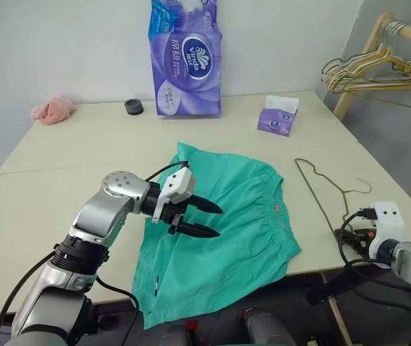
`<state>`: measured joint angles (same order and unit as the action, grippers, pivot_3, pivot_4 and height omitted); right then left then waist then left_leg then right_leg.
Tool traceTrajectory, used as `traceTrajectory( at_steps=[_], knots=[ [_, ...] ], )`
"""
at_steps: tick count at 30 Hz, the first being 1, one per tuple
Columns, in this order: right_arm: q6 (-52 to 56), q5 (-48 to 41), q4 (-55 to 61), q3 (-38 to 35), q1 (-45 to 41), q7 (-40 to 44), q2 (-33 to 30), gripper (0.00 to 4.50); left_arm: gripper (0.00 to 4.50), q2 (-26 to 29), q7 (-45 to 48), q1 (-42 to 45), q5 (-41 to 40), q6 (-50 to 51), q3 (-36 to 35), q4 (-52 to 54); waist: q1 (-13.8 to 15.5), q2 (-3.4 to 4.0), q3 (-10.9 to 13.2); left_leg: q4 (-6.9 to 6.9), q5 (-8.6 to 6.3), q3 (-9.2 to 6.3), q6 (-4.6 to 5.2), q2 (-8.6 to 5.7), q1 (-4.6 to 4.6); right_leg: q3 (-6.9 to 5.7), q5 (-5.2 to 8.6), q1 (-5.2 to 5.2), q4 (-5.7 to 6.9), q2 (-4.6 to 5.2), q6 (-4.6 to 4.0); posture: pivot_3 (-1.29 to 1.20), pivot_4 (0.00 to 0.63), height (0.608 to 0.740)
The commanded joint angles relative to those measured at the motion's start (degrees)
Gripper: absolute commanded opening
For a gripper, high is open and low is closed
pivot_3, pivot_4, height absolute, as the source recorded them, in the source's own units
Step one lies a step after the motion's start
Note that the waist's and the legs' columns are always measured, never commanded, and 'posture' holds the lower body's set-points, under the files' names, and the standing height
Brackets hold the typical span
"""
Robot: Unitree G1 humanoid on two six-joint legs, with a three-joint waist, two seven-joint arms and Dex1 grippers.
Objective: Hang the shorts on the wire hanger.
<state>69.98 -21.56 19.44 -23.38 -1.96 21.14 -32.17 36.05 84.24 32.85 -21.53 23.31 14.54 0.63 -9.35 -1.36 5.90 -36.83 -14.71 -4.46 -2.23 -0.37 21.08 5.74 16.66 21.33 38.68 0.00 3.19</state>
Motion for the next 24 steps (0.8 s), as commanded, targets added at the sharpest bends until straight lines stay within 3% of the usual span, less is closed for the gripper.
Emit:
traceTrajectory(
  at_steps=[1,5,6,18,21,24],
  knots=[
    [0.8,-0.33,-4.13,2.46,-0.36,1.43,-1.3,1.58,2.83,-0.47,-0.57,1.48,0.49,-1.37,0.12,0.57,-0.05,-0.03,0.01,0.0,0.0,0.0,0.0,0.0,0.0,-0.01,0.0,0.0,-0.01,-0.01,0.0,-0.18,0.072,0.74],
    [-0.44,0.62,-6.34,4.06,-1.57,0.81,-2.27,0.19,2.83,-1.32,-1.76,1.92,1.24,-2.42,-0.27,-0.98,-0.18,-0.13,-0.04,0.02,-0.01,-0.01,-0.01,0.03,0.0,-0.01,0.0,0.0,-0.03,-0.06,0.0,-0.17,0.067,0.74],
    [-0.94,1.01,-6.53,4.4,-1.8,0.26,-2.17,0.02,2.83,-1.55,-2.33,2.0,1.47,-2.68,-0.48,-1.4,-0.21,-0.17,-0.06,0.02,-0.01,-0.01,-0.01,0.04,-0.01,-0.01,0.0,0.0,-0.03,-0.06,0.0,-0.17,0.067,0.74],
    [-8.42,5.64,-8.59,3.87,-3.28,-4.63,-1.25,0.02,2.83,-3.71,-8.83,3.59,3.11,-3.17,-2.2,-4.59,-0.08,-0.5,-0.25,-0.02,-0.03,-0.02,-0.04,0.05,0.0,0.01,-0.02,-0.02,-0.06,-0.04,0.04,-0.16,0.056,0.74],
    [-13.12,8.13,-9.73,3.41,-4.16,-5.85,-3.25,0.0,3.38,-5.59,-14.7,6.23,5.07,-4.36,-3.99,-9.62,0.02,-0.47,-0.23,-0.06,-0.03,-0.01,-0.04,0.01,0.03,0.02,-0.05,-0.02,-0.07,0.01,0.08,-0.16,0.056,0.74],
    [-17.02,9.93,-10.44,2.91,-5.2,-6.7,-4.76,0.0,4.24,-6.19,-16.91,7.93,5.53,-4.92,-5.25,-12.71,0.04,-0.26,-0.14,-0.08,-0.03,0.01,-0.04,-0.02,0.15,0.06,-0.06,0.08,-0.07,0.06,0.11,-0.16,0.056,0.74]
  ],
)
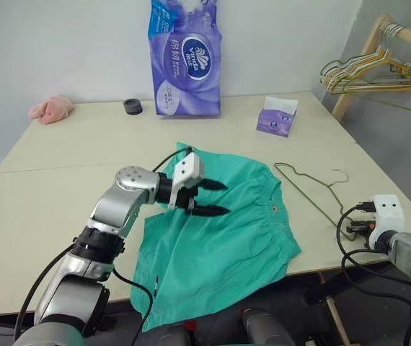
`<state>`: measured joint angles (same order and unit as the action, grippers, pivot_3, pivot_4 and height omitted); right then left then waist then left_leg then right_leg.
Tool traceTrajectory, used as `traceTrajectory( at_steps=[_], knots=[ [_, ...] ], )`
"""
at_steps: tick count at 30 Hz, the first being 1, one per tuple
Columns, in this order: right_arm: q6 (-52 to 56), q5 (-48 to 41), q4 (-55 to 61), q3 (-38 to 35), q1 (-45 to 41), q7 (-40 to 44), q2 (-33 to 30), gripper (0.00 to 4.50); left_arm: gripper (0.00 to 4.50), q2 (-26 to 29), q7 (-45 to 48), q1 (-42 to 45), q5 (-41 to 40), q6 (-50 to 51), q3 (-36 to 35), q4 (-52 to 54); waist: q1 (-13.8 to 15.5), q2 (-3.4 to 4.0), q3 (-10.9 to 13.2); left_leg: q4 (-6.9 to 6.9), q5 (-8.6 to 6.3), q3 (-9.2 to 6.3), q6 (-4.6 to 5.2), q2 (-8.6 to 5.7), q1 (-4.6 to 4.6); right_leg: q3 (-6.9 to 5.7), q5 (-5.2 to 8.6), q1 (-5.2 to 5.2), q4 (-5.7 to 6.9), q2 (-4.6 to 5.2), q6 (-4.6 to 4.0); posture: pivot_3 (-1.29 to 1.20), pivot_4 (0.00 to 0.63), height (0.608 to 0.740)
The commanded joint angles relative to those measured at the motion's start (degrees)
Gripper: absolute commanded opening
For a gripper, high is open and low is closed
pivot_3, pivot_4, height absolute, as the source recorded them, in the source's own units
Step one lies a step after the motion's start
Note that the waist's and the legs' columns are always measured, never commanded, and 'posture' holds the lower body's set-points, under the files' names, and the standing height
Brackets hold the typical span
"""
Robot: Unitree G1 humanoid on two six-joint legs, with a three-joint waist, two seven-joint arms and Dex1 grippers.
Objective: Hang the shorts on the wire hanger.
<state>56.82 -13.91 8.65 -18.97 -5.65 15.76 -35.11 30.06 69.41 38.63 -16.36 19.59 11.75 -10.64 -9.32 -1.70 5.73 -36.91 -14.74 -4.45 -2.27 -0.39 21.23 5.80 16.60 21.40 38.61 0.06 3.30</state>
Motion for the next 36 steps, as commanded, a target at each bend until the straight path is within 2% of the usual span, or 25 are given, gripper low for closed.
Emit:
traceTrajectory(
  at_steps=[1,5,10,17,20,24,32,36],
  knots=[
    [-6.99,3.61,0.55,-0.88,-2.18,-1.08,-3.32,0.0,4.47,-0.48,-3.17,3.42,0.02,-1.07,-3.75,-3.47,0.02,0.13,0.03,0.0,0.0,0.0,0.0,0.0,0.07,0.0,0.0,0.06,0.0,0.0,0.0,-0.17,0.054,0.74],
    [-19.23,7.84,2.73,2.64,-3.8,1.53,-7.82,0.0,4.47,-1.07,-8.04,8.99,0.1,-2.31,-8.23,-12.59,-0.26,0.37,0.1,-0.11,0.01,0.07,0.01,-0.06,0.66,0.08,-0.08,0.71,0.15,0.0,0.12,-0.17,0.053,0.74],
    [-29.29,12.28,3.81,6.79,-6.03,3.28,-10.24,0.0,4.47,-0.98,-10.75,14.73,0.29,-4.53,-11.63,-22.35,-0.31,0.36,0.1,-0.04,0.01,0.0,0.0,-0.02,0.66,0.01,-0.08,0.75,0.14,-0.1,0.11,-0.18,0.054,0.74],
    [-46.22,20.07,4.56,15.9,-10.53,7.98,-12.95,0.0,4.47,4.28,4.13,19.84,-1.8,2.82,-11.75,-31.45,-0.5,0.4,0.13,-0.04,0.01,0.01,0.0,-0.06,0.74,-0.03,-0.08,0.82,0.13,-0.04,0.11,-0.17,0.059,0.74],
    [-51.79,23.01,3.75,17.95,-11.94,8.64,-13.2,0.0,4.47,5.86,8.75,19.54,0.06,2.31,-9.64,-32.5,-0.45,0.4,0.14,-0.05,0.02,-0.05,0.0,-0.06,0.75,-0.09,-0.08,0.82,0.18,-0.05,0.1,-0.17,0.059,0.74],
    [-59.41,27.43,2.39,20.66,-14.06,9.24,-13.83,0.0,4.47,5.88,8.16,20.83,2.03,0.11,-9.96,-36.6,-0.4,0.41,0.15,-0.09,0.02,-0.06,-0.01,-0.07,0.75,-0.08,-0.08,0.82,0.22,-0.01,0.09,-0.17,0.061,0.74],
    [-68.26,30.89,1.31,21.96,-16.25,9.55,-12.8,0.0,4.47,5.15,8.37,19.26,4.11,-1.34,-10.04,-38.41,-0.39,0.41,0.15,-0.11,0.02,-0.09,0.0,-0.06,0.74,-0.09,-0.1,0.82,0.28,-0.01,0.05,-0.17,0.063,0.74],
    [-71.12,30.86,1.69,21.63,-16.75,9.37,-11.27,0.0,4.47,5.34,11.29,16.06,5.21,-1.31,-7.96,-35.75,-0.55,0.41,0.15,-0.11,0.02,-0.1,0.0,-0.06,0.71,-0.09,-0.25,0.81,0.32,-0.01,-0.19,-0.17,0.063,0.74]
  ],
)
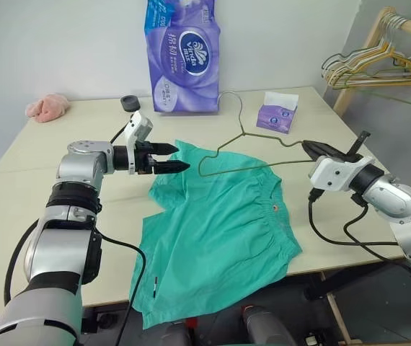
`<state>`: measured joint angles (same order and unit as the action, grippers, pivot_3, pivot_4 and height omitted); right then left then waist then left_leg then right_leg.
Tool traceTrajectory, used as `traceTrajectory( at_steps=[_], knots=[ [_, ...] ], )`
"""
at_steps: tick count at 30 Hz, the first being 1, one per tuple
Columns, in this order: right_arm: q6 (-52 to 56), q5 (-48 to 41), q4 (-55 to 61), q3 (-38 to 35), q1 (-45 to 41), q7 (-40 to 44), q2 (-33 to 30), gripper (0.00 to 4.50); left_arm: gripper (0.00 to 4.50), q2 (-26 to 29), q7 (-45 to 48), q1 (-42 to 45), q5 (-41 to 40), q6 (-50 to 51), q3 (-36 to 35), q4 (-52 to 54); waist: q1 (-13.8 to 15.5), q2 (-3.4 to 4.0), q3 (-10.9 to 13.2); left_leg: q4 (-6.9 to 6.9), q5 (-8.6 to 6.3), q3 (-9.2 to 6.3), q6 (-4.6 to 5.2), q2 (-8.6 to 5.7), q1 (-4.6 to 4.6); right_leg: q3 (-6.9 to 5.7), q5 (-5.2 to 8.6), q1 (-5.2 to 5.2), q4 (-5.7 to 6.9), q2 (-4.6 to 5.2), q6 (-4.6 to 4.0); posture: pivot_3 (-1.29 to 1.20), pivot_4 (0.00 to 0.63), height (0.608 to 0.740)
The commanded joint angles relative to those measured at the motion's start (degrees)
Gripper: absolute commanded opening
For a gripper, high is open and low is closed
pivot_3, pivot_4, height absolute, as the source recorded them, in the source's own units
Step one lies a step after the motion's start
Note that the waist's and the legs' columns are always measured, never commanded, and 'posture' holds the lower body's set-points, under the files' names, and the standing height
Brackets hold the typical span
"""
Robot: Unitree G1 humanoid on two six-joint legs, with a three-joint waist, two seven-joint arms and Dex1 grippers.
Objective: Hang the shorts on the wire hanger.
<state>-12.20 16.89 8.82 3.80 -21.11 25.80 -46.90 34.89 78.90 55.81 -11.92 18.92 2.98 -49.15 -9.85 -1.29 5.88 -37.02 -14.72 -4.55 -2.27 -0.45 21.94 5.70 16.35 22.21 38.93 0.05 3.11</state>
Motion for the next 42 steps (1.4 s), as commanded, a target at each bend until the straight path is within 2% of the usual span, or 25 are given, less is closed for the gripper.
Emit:
traceTrajectory(
  at_steps=[1,11,18,24,27,40,42],
  knots=[
    [-2.62,0.05,1.49,-1.16,-1.41,-0.57,0.78,0.0,4.47,0.54,2.17,-1.67,1.03,-0.81,1.16,3.18,-0.06,0.0,0.0,0.0,0.0,0.0,0.0,0.0,0.0,0.0,-0.01,0.0,0.02,0.0,-0.01,-0.17,0.063,0.74],
    [-7.47,-0.48,2.71,-0.21,-2.29,0.63,3.6,0.0,4.47,-0.77,3.68,-5.85,1.44,0.94,3.28,7.76,0.02,0.0,0.0,-0.08,0.01,-0.04,0.0,0.01,-0.01,-0.02,-0.04,-0.03,0.07,0.0,-0.07,-0.18,0.066,0.74],
    [-10.32,-1.16,3.49,0.41,-1.51,2.32,4.44,0.0,4.47,-0.03,4.53,-5.3,-1.81,5.68,0.39,8.93,-0.46,0.0,0.0,-0.08,0.01,-0.04,0.0,0.01,-0.02,-0.03,-0.05,-0.03,0.08,-0.01,-0.07,-0.19,0.068,0.74],
    [-10.75,-1.3,2.99,-0.03,-1.94,3.0,5.01,0.0,4.47,0.87,8.51,-10.17,-1.19,6.44,4.09,16.09,-1.36,0.01,-0.01,-0.07,0.01,-0.1,0.0,0.06,-0.05,-0.02,-0.05,-0.06,0.09,0.01,-0.08,-0.18,0.068,0.74],
    [-10.69,-1.42,2.57,-0.13,-2.37,3.05,5.19,0.0,3.91,1.16,8.43,-11.65,-0.43,6.32,5.34,17.85,-1.37,0.01,-0.01,-0.08,0.01,-0.13,0.0,0.08,-0.04,-0.03,-0.05,-0.05,0.1,0.01,-0.09,-0.18,0.068,0.74],
    [-10.72,-1.9,3.39,-0.28,-1.48,3.5,5.59,0.0,0.14,0.36,6.91,-12.25,-0.89,7.88,5.69,18.73,-1.37,0.01,-0.01,-0.09,0.01,-0.1,0.0,0.05,-0.04,-0.04,-0.06,-0.06,0.1,0.01,-0.09,-0.19,0.07,0.74],
    [-11.01,-1.91,3.68,-0.18,-1.21,3.77,5.56,0.0,0.03,0.28,6.9,-12.63,-1.05,8.2,5.73,19.35,-1.36,0.01,-0.01,-0.09,0.01,-0.1,0.0,0.06,-0.04,-0.04,-0.06,-0.07,0.1,0.02,-0.09,-0.19,0.071,0.74]
  ],
)
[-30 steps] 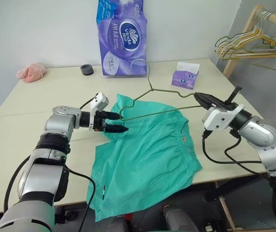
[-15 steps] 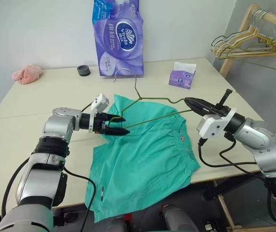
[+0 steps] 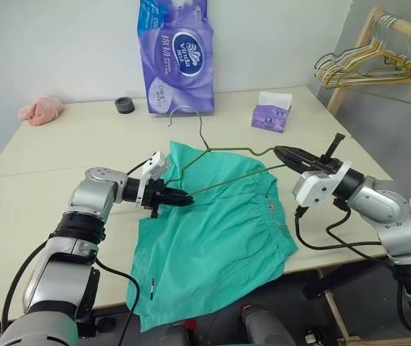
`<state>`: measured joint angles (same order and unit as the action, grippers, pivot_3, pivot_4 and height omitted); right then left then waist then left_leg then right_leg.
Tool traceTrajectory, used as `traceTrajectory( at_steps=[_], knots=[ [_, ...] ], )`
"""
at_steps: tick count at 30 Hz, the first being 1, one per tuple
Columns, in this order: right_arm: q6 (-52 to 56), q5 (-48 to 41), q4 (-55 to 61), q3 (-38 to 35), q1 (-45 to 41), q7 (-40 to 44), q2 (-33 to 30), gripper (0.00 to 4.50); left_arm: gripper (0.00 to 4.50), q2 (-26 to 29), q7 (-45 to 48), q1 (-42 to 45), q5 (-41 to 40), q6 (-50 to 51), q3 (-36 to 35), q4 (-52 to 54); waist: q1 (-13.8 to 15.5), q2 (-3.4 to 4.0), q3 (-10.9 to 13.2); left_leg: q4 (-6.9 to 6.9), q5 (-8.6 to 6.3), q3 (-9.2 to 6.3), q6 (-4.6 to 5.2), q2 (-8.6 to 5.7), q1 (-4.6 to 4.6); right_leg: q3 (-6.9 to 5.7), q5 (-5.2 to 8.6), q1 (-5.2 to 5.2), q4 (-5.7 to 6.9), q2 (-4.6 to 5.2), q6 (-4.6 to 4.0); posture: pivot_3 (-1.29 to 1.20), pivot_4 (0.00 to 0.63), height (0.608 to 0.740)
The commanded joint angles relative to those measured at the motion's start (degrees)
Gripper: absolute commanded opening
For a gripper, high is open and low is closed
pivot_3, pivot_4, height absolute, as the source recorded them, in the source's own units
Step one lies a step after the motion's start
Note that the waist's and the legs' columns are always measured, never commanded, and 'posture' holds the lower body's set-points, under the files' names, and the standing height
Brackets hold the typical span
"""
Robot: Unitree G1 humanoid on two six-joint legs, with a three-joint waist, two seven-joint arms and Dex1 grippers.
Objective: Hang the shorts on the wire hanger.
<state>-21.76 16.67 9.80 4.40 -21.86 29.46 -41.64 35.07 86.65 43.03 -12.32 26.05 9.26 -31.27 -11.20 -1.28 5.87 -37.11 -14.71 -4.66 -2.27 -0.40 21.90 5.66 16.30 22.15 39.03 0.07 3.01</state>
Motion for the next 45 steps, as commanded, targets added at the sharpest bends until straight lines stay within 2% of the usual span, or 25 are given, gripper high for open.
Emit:
traceTrajectory(
  at_steps=[1,6,7,8,14,18,21,26,29,33,39,45],
  knots=[
    [-1.89,-1.82,2.81,-0.72,-0.35,0.27,0.3,0.0,0.03,0.06,-0.86,-0.02,-0.77,1.26,-0.58,1.78,-0.02,0.0,0.0,0.0,0.0,0.01,0.0,0.0,-0.01,0.0,0.0,-0.01,0.0,0.01,0.0,-0.19,0.071,0.74],
    [-2.37,-2.28,3.42,-0.81,0.48,1.19,0.14,0.0,0.03,-0.02,-1.21,-1.08,-1.35,2.65,-0.84,3.83,-0.03,0.0,0.0,0.01,0.0,0.0,0.0,0.0,-0.02,0.0,0.0,-0.01,0.0,0.0,0.0,-0.18,0.071,0.74],
    [-2.08,-2.57,3.42,-0.88,0.56,1.44,0.18,0.51,0.0,-0.01,-1.31,-1.26,-1.38,2.85,-0.89,4.13,-0.02,0.0,0.0,0.01,0.0,0.0,0.0,0.0,-0.02,0.0,0.0,-0.01,0.01,0.0,0.0,-0.18,0.071,0.74],
    [-1.81,-2.81,3.48,-0.97,0.67,1.67,0.19,0.71,0.0,0.03,-1.42,-1.49,-1.44,3.07,-0.92,4.47,-0.04,0.0,0.0,0.0,0.0,-0.01,0.0,0.01,-0.02,0.0,0.0,-0.01,0.01,0.0,0.0,-0.18,0.07,0.74],
    [0.28,-7.63,5.22,-2.14,2.76,5.9,-1.66,2.71,0.0,0.21,-3.82,-2.27,-1.02,3.18,-1.0,5.38,0.02,0.0,-0.01,-0.02,0.0,-0.03,0.0,0.02,-0.02,-0.01,0.0,-0.04,0.01,0.02,0.0,-0.18,0.066,0.74],
    [10.29,-14.82,8.58,-4.49,5.57,11.15,-4.16,3.96,0.0,1.6,-4.41,-2.49,1.47,-1.65,0.28,4.64,0.09,0.0,-0.01,-0.04,0.0,-0.05,0.0,0.02,-0.02,-0.04,0.0,-0.07,0.01,0.05,0.0,-0.18,0.066,0.74],
    [26.15,-22.33,12.1,-7.31,6.13,14.89,-6.47,3.96,0.0,4.18,-1.83,-2.25,4.39,-7.97,2.57,4.29,0.08,0.0,-0.01,-0.05,0.0,-0.07,0.0,0.04,-0.03,-0.03,0.0,-0.07,0.01,0.06,0.0,-0.19,0.067,0.74],
    [44.02,-33.51,17.27,-7.35,3.79,22.0,-10.38,3.96,0.0,6.89,2.93,-2.13,8.13,-17.64,6.58,5.04,0.03,0.04,-0.02,-0.01,0.0,-0.08,0.01,0.06,-0.05,-0.04,0.0,-0.07,0.0,0.06,0.0,-0.2,0.061,0.74],
    [50.04,-36.77,19.09,-4.86,2.68,26.52,-13.11,3.96,0.0,6.27,3.5,-1.39,8.73,-19.86,7.3,5.14,0.02,0.04,-0.03,-0.03,0.0,-0.05,0.01,0.08,-0.03,-0.06,0.01,-0.07,-0.02,0.07,0.0,-0.2,0.059,0.74],
    [59.83,-38.92,19.82,1.41,-1.69,28.57,-13.65,3.96,0.0,5.15,3.47,-0.94,9.33,-21.63,8.13,7.12,-0.06,0.04,-0.03,-0.04,-0.01,-0.03,0.01,0.08,-0.01,-0.06,0.01,-0.07,-0.03,0.08,0.02,-0.2,0.055,0.74],
    [66.99,-39.05,19.16,7.57,-6.59,29.98,-12.81,3.96,0.0,4.77,3.07,-1.11,9.08,-21.5,8.05,8.87,-0.07,0.04,-0.03,-0.04,-0.01,-0.04,0.01,0.12,0.02,-0.05,0.01,-0.01,-0.03,0.1,0.02,-0.2,0.051,0.74],
    [67.23,-34.15,16.19,14.81,-10.35,30.98,-12.34,3.96,0.0,4.73,1.84,-1.11,9.41,-21.27,7.86,9.99,-0.09,0.05,-0.03,-0.04,-0.01,-0.06,0.01,0.14,0.02,-0.07,0.01,0.0,-0.02,0.12,0.02,-0.19,0.05,0.74]
  ],
)
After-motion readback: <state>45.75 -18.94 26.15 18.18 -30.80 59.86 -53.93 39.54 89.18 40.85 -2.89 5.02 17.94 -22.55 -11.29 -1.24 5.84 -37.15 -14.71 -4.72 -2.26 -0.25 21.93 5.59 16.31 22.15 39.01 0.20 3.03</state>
